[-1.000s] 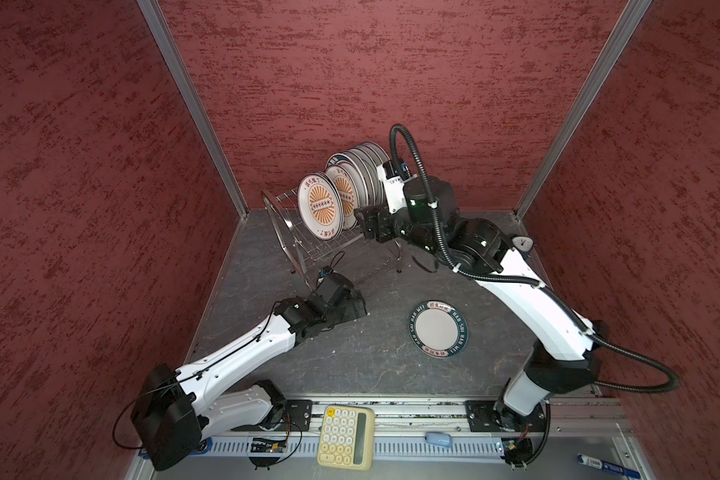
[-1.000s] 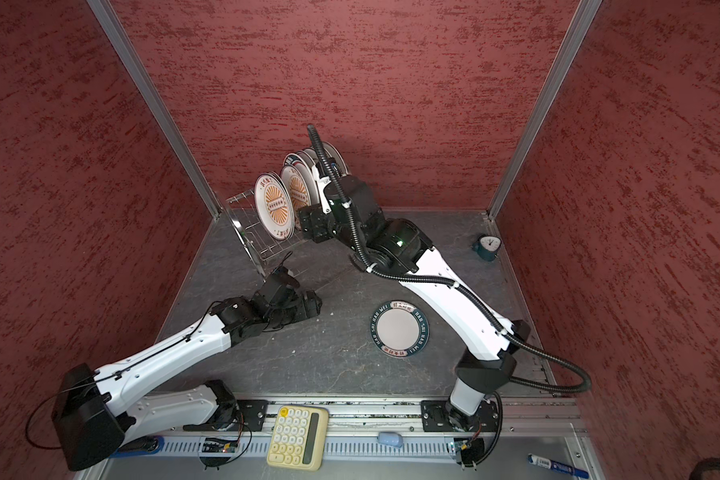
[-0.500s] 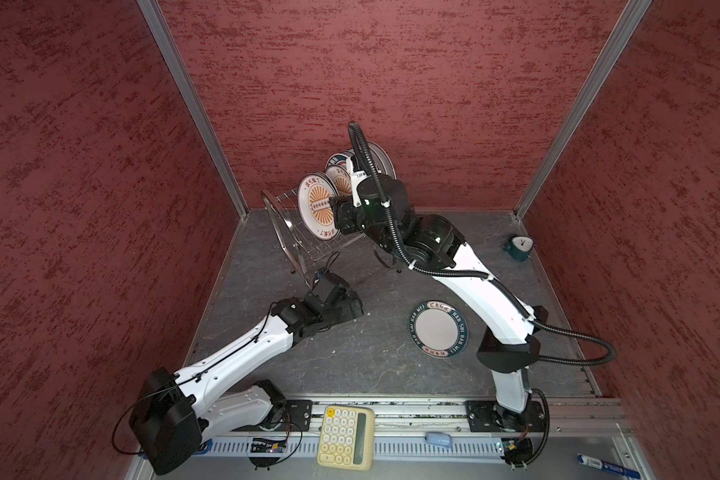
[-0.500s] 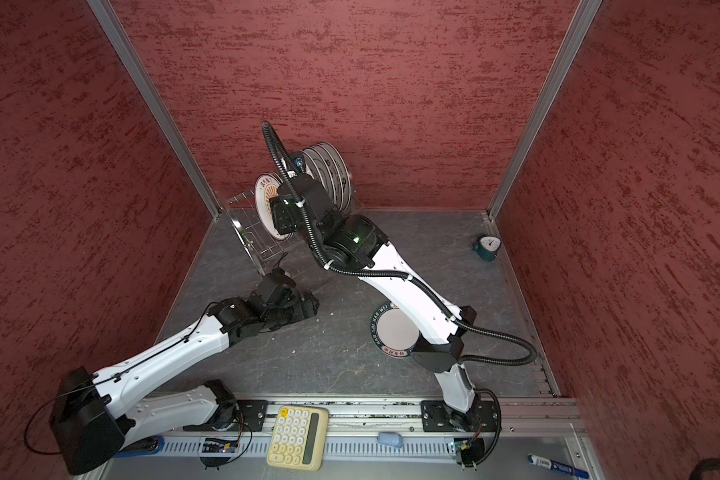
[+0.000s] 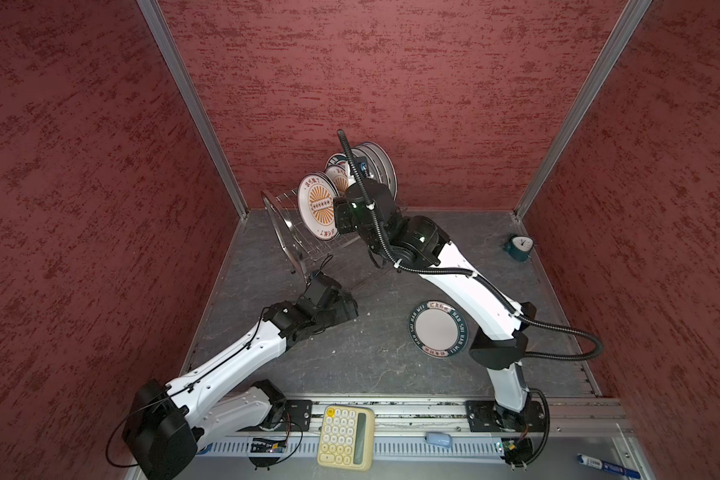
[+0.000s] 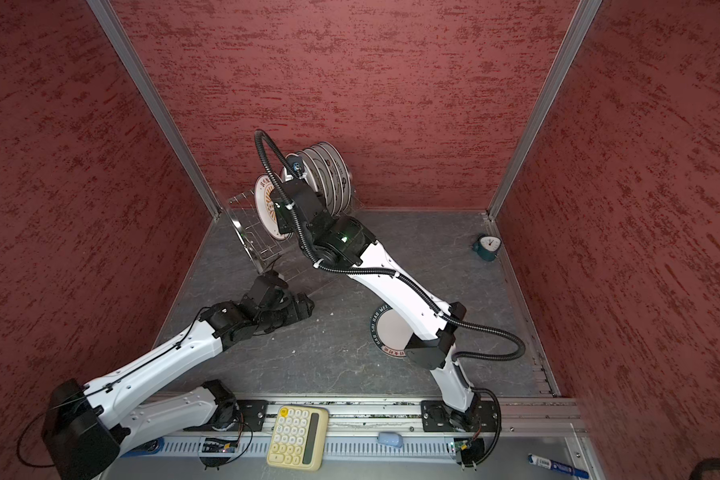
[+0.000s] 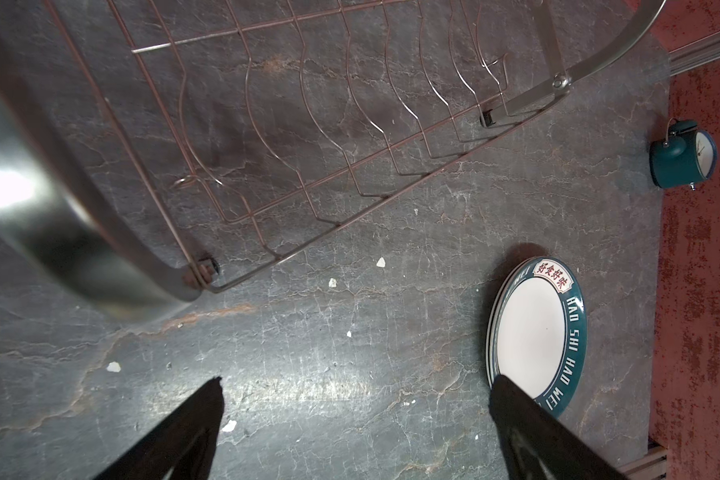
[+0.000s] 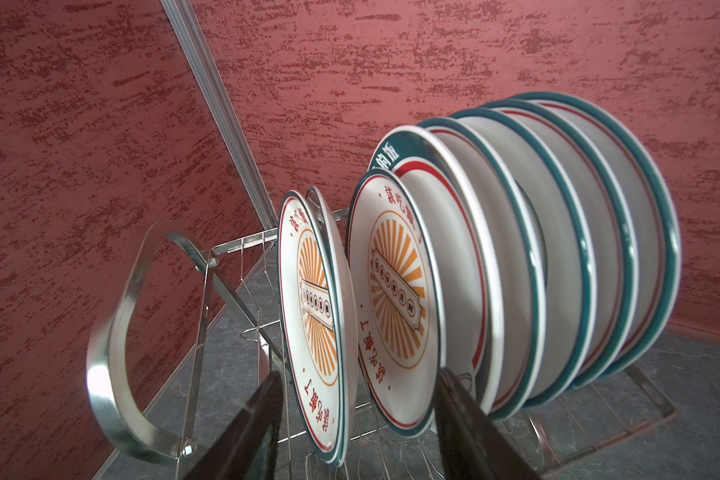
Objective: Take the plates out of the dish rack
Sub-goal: 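Slide the open right gripper down over the orange-sunburst plate's rim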
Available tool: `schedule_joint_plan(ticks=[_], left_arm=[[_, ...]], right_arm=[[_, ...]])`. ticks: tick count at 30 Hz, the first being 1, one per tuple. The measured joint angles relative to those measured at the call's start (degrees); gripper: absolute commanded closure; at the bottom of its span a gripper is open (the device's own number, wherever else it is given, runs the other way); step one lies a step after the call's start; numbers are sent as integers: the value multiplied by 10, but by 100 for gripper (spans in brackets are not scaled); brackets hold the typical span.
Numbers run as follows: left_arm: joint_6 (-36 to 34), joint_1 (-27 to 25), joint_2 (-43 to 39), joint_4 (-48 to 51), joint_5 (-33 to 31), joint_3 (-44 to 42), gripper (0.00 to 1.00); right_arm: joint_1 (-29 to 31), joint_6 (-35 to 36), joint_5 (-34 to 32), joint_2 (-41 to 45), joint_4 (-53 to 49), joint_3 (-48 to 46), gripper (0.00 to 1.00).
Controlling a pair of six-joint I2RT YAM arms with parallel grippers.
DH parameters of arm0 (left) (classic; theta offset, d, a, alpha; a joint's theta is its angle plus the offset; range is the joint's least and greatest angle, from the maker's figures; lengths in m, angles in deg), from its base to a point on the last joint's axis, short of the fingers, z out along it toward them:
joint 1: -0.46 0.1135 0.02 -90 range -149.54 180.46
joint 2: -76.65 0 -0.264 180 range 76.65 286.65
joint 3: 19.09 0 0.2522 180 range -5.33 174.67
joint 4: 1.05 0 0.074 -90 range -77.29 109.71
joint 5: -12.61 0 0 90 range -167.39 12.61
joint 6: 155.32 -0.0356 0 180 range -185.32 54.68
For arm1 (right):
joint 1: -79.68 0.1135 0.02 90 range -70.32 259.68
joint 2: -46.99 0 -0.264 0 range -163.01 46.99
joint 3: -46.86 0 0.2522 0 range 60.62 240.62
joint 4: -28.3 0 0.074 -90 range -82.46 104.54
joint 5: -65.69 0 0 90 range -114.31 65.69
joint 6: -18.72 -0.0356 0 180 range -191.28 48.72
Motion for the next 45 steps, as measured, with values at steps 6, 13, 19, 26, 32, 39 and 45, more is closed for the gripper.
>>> schedule_joint_plan(ticks=[6, 13, 19, 26, 32, 39, 45], left_arm=[[-2, 5, -5, 0, 5, -2, 1], [-6, 9, -6, -1, 8, -5, 0], [-9, 12, -6, -1, 11, -11, 1], [-11, 16, -6, -1, 16, -11, 1], [-11, 21, -5, -3, 21, -11, 1], [-12, 25, 0, -9, 24, -17, 1], [-13, 29, 0, -9, 24, -17, 0]], right_arm=[[-13, -3, 0, -9, 0, 0, 45], [-26, -8, 3, -9, 0, 0, 47], [-37, -16, 12, -10, 1, 0, 51], [-47, -21, 25, -19, 3, 0, 54], [-50, -24, 38, -24, 4, 0, 56], [-57, -32, 51, -29, 4, 0, 62], [-63, -38, 64, -38, 3, 0, 67]])
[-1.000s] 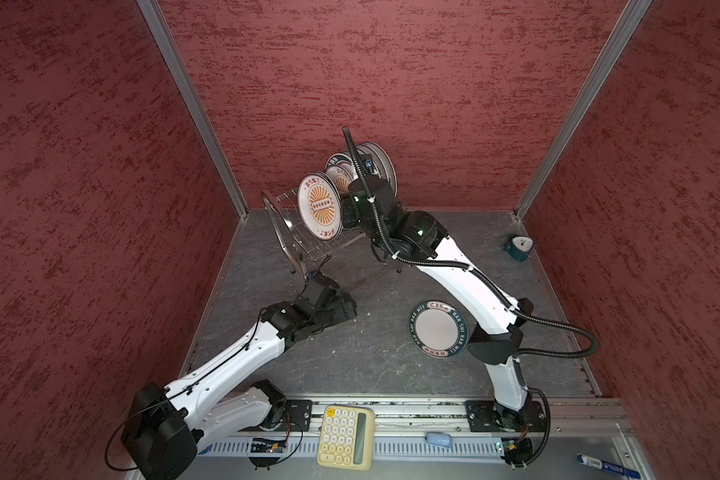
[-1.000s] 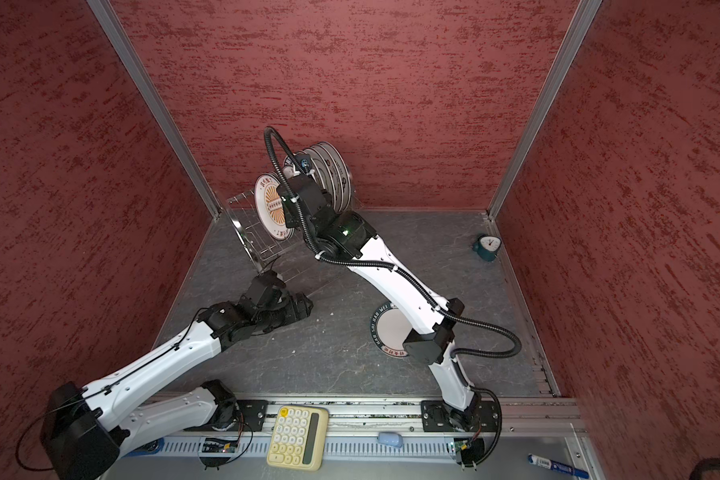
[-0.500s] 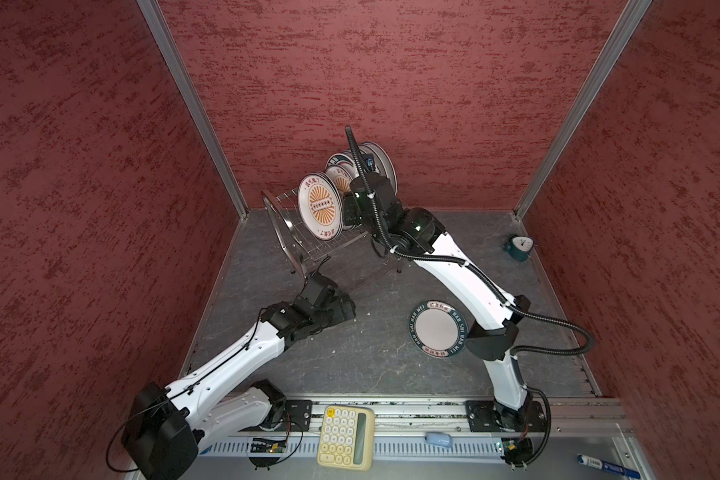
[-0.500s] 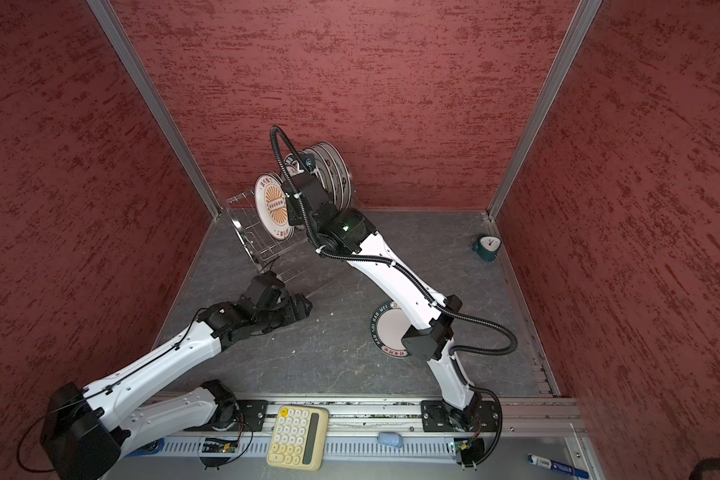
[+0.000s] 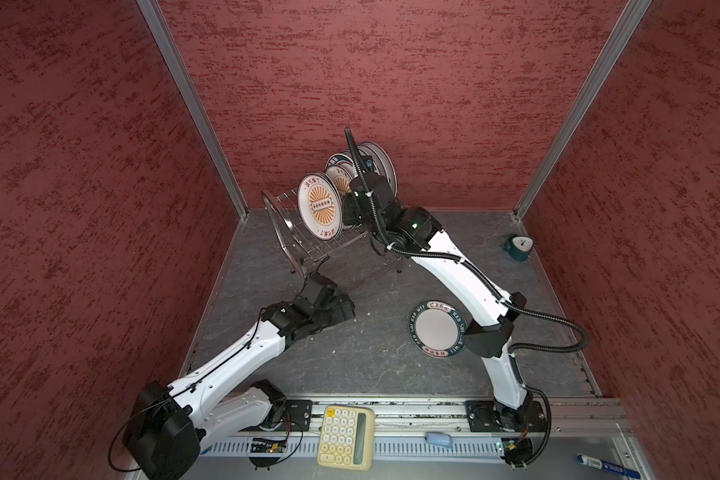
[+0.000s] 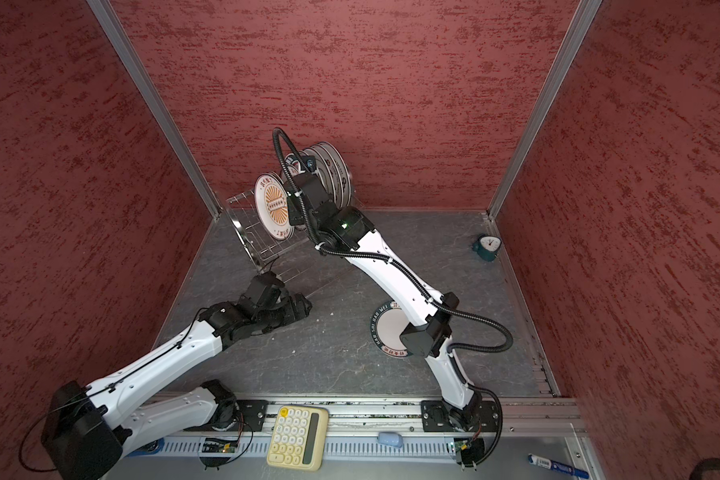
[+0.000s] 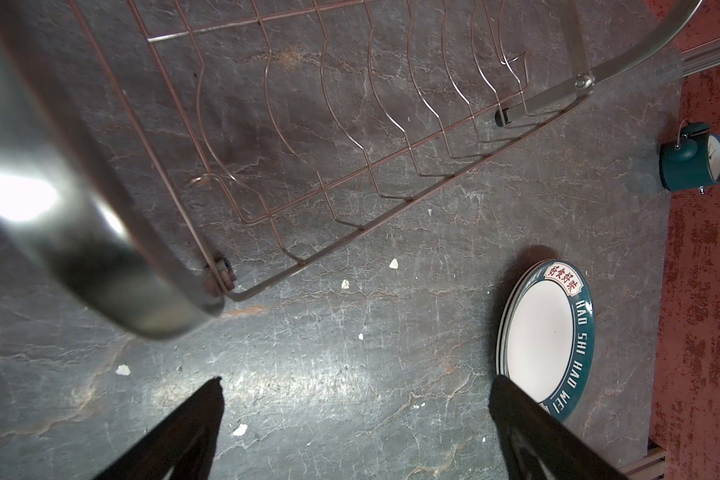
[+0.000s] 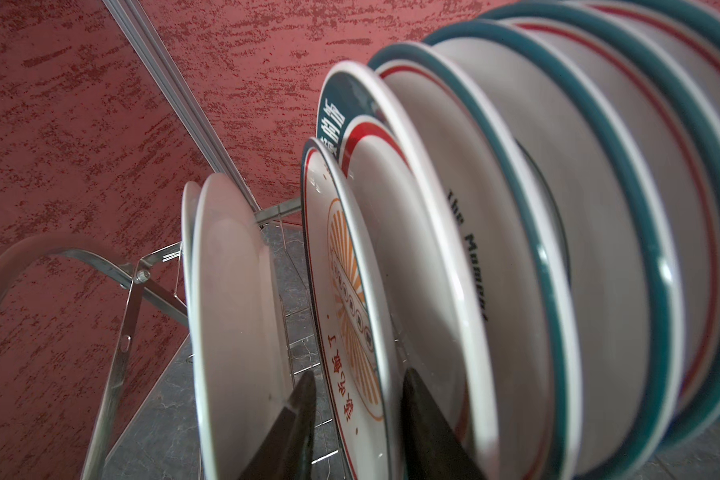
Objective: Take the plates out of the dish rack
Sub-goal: 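Slide the open right gripper down over the orange-sunburst plate's rim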
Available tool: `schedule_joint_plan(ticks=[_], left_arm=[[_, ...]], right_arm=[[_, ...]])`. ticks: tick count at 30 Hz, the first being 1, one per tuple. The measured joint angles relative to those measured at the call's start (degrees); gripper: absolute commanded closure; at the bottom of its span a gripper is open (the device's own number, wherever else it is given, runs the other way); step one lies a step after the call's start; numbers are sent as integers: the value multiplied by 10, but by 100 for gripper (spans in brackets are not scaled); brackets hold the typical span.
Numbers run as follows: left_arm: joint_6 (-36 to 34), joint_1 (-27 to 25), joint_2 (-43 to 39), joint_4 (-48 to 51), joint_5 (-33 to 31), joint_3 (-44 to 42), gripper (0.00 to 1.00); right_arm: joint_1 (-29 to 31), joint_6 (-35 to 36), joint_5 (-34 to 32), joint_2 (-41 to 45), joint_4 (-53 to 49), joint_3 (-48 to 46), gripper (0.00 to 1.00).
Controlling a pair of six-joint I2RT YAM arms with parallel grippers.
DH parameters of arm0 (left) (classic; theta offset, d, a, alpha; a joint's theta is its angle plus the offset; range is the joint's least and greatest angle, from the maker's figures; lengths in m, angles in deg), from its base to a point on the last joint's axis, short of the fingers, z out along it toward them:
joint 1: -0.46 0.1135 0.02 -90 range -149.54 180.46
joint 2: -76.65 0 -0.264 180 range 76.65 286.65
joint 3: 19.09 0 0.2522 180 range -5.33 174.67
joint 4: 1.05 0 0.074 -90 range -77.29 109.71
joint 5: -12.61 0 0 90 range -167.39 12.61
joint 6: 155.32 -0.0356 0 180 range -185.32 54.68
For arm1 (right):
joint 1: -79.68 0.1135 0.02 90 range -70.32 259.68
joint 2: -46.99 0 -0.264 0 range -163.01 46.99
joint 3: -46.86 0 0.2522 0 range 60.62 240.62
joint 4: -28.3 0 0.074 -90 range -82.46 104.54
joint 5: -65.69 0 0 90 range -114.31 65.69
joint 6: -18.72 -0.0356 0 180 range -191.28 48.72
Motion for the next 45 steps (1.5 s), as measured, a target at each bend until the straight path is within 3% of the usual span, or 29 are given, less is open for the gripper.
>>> schedule_joint_plan(ticks=[21, 35, 45], left_arm=[[0, 8, 0, -11, 13, -3, 1], [5, 9, 12, -14, 12, -3, 1], [9, 10, 12, -14, 12, -3, 1]], right_arm=[[-12, 16, 38, -2, -4, -3, 92], [-14, 39, 33, 5, 16, -23, 100], [-14, 54, 32, 5, 21, -23, 100]])
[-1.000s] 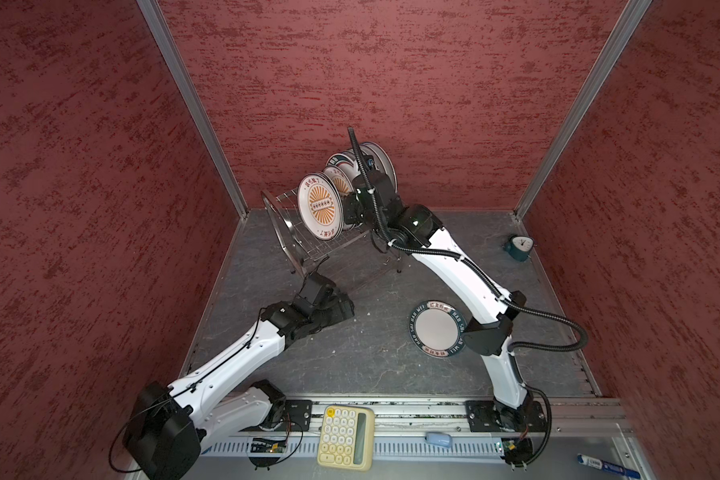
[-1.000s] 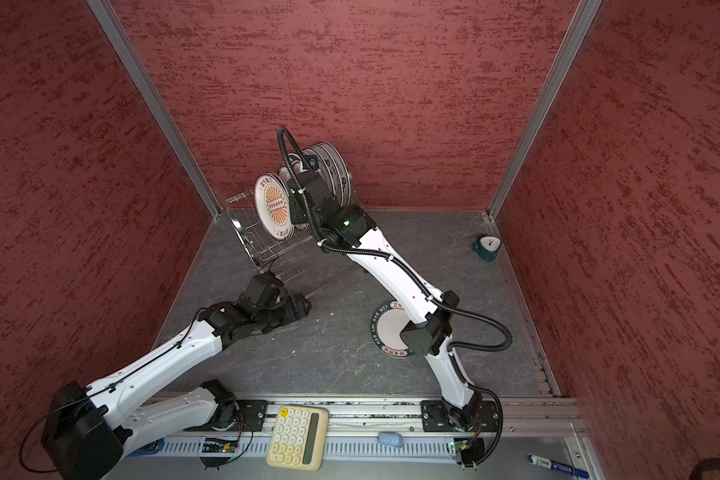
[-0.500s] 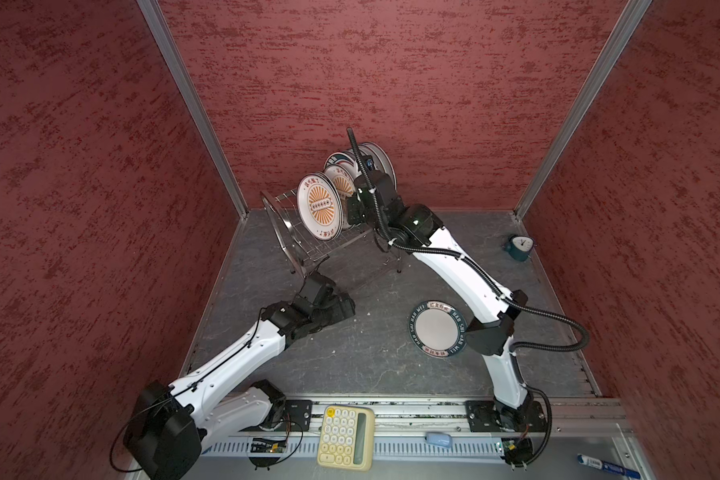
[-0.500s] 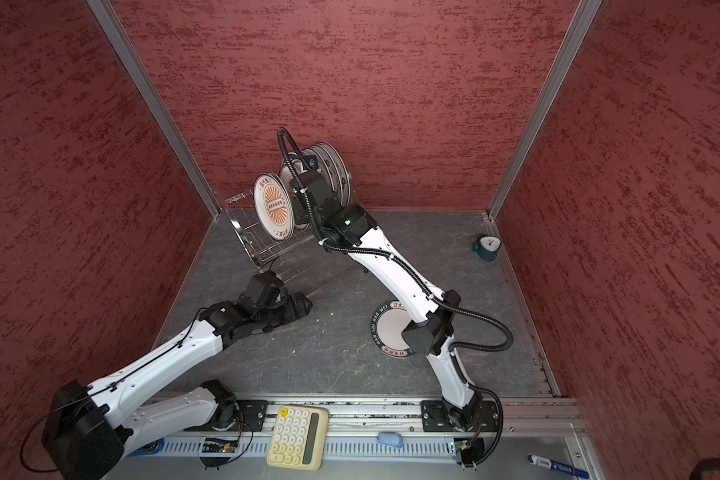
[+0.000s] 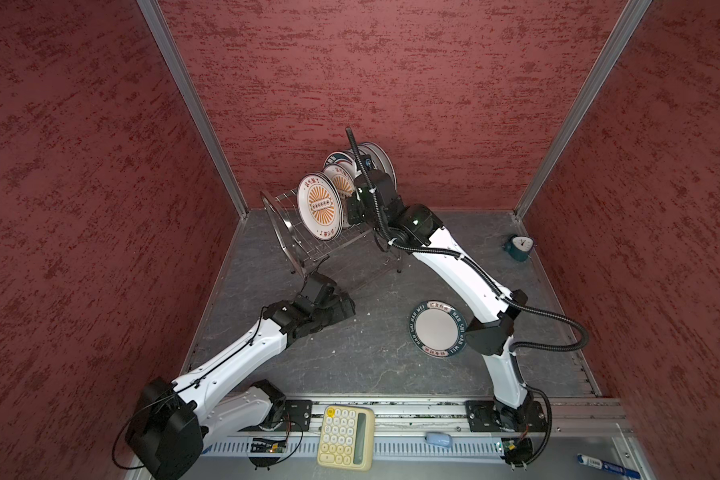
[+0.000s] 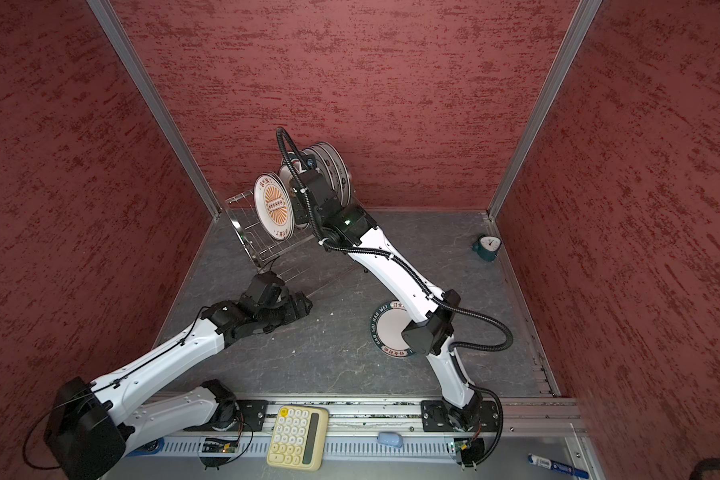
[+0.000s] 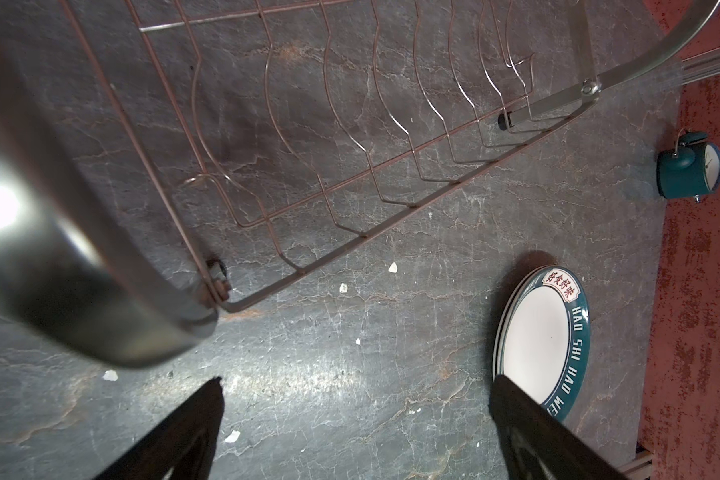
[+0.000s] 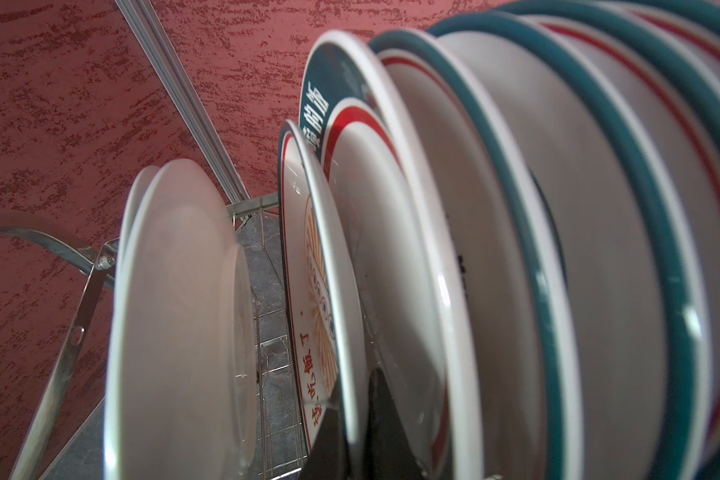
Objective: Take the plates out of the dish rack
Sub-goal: 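Slide the open right gripper down over the orange-sunburst plate's rim, then close the right gripper on the sunburst plate and lift it upward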
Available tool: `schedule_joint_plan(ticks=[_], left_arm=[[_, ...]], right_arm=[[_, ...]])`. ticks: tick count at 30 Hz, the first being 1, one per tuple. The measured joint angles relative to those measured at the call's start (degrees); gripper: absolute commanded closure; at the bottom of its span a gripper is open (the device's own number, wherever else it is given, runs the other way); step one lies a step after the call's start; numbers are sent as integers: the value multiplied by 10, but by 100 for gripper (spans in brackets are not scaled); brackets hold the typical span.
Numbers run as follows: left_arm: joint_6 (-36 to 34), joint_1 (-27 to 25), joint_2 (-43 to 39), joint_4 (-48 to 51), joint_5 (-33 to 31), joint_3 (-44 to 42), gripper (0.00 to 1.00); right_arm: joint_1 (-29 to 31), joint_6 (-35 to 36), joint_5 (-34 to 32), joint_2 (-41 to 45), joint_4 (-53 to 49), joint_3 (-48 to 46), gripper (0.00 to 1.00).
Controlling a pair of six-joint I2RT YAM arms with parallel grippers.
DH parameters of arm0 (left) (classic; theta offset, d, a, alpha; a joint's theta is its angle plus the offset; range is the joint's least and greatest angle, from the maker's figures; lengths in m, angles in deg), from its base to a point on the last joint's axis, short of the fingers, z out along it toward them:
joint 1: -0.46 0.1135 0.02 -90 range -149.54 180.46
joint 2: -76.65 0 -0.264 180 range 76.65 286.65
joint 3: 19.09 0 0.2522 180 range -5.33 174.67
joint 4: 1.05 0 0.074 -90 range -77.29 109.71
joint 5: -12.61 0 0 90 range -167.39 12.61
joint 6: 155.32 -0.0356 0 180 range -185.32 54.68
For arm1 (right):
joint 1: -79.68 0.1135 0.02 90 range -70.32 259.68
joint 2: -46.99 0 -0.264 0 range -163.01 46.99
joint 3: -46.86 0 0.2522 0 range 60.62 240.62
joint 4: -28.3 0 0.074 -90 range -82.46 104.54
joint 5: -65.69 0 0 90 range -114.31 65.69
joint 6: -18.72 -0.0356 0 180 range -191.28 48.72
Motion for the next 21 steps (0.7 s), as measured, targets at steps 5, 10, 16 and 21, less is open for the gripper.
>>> schedule_joint_plan(ticks=[5, 10, 16, 21], left_arm=[[0, 0, 1, 0, 0, 0, 1], [0, 0, 1, -4, 0, 0, 0], [3, 0, 1, -8, 0, 0, 1], [7, 0, 0, -8, 0, 0, 1]], right_arm=[[0, 8, -4, 0, 3, 0, 100], [2, 17, -16, 1, 9, 0, 100], [4, 30, -18, 14, 26, 0, 100], [8, 38, -20, 27, 36, 0, 100]])
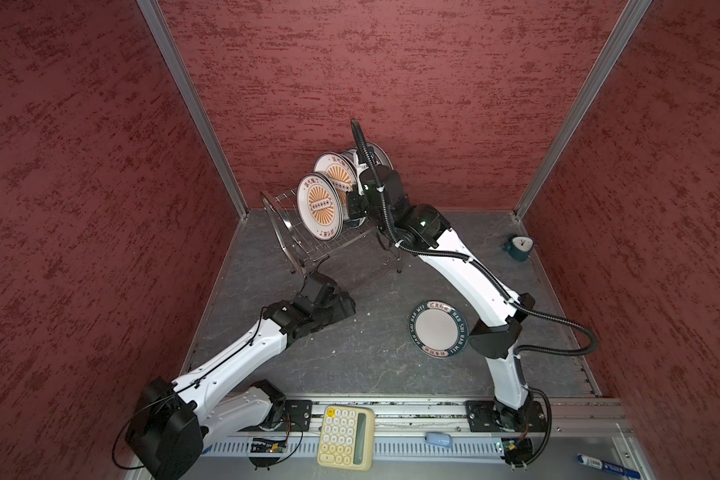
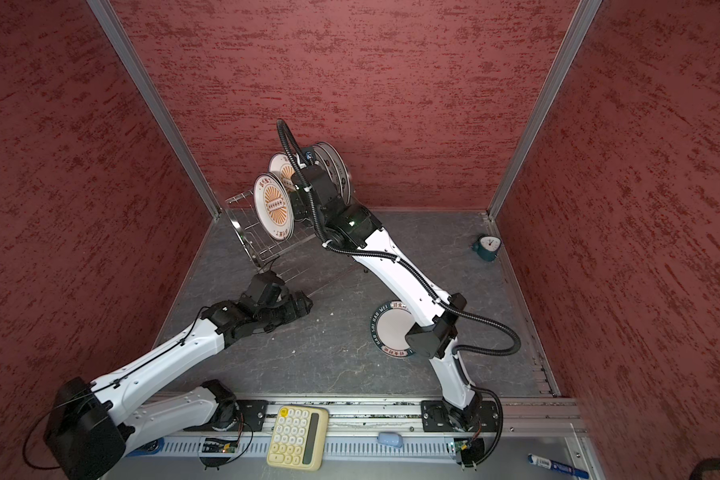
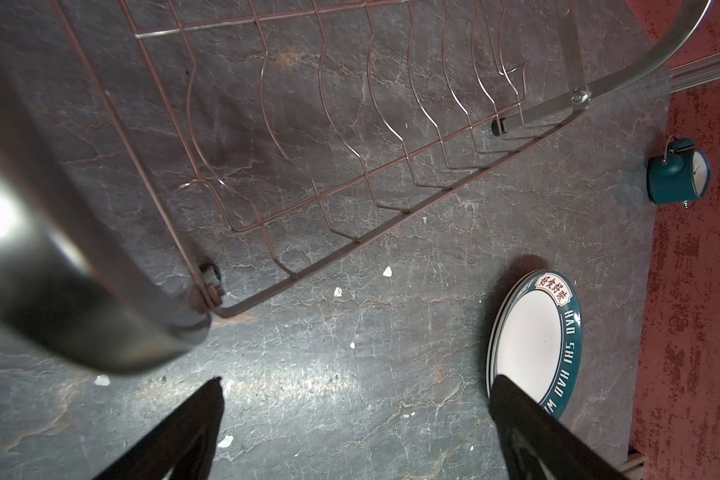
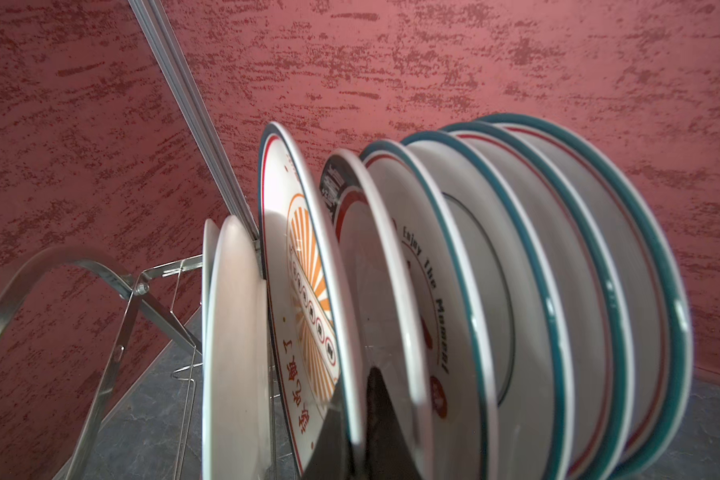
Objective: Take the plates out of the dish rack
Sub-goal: 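Close the right gripper on the sunburst plate and lift it upward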
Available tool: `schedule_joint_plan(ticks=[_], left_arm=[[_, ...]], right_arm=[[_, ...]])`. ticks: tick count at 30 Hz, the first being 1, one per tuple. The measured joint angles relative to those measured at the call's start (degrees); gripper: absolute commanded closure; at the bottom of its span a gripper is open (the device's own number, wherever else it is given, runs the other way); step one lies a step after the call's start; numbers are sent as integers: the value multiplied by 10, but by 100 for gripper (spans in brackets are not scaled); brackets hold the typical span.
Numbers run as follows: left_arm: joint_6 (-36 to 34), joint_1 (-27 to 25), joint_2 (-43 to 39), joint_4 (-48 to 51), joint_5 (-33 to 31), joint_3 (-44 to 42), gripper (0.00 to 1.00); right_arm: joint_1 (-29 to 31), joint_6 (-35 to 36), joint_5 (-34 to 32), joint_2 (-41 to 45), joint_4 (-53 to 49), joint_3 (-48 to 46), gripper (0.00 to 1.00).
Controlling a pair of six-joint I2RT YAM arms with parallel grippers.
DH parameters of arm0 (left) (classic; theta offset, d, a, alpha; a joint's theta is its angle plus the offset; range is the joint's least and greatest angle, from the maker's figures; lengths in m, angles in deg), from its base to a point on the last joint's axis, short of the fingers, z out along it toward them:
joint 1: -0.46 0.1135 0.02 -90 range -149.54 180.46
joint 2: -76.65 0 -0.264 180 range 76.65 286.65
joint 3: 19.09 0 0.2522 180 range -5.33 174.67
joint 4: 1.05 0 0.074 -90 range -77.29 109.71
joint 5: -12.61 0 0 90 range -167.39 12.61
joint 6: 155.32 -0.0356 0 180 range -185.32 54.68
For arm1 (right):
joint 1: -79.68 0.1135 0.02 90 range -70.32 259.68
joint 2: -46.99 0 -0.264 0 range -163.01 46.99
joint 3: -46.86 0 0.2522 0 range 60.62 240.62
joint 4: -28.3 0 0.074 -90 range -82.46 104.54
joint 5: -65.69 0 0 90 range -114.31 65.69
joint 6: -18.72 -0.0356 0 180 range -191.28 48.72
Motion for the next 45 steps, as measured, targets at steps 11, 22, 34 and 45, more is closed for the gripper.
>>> schedule_joint_plan(ticks=[11, 22, 34, 45], left_arm=[[2, 0, 1, 0, 0, 0, 1], [2, 0, 14, 0, 0, 0, 1], [15, 0, 15, -9, -6, 0, 1], [17, -2, 15, -50, 3, -9, 1]], right_arm=[[11, 32, -61, 3, 22, 0, 100], [34, 92, -158, 3, 80, 0, 100], [33, 109, -167, 23, 104, 0, 100], [35, 113, -162, 123, 125, -39, 100]])
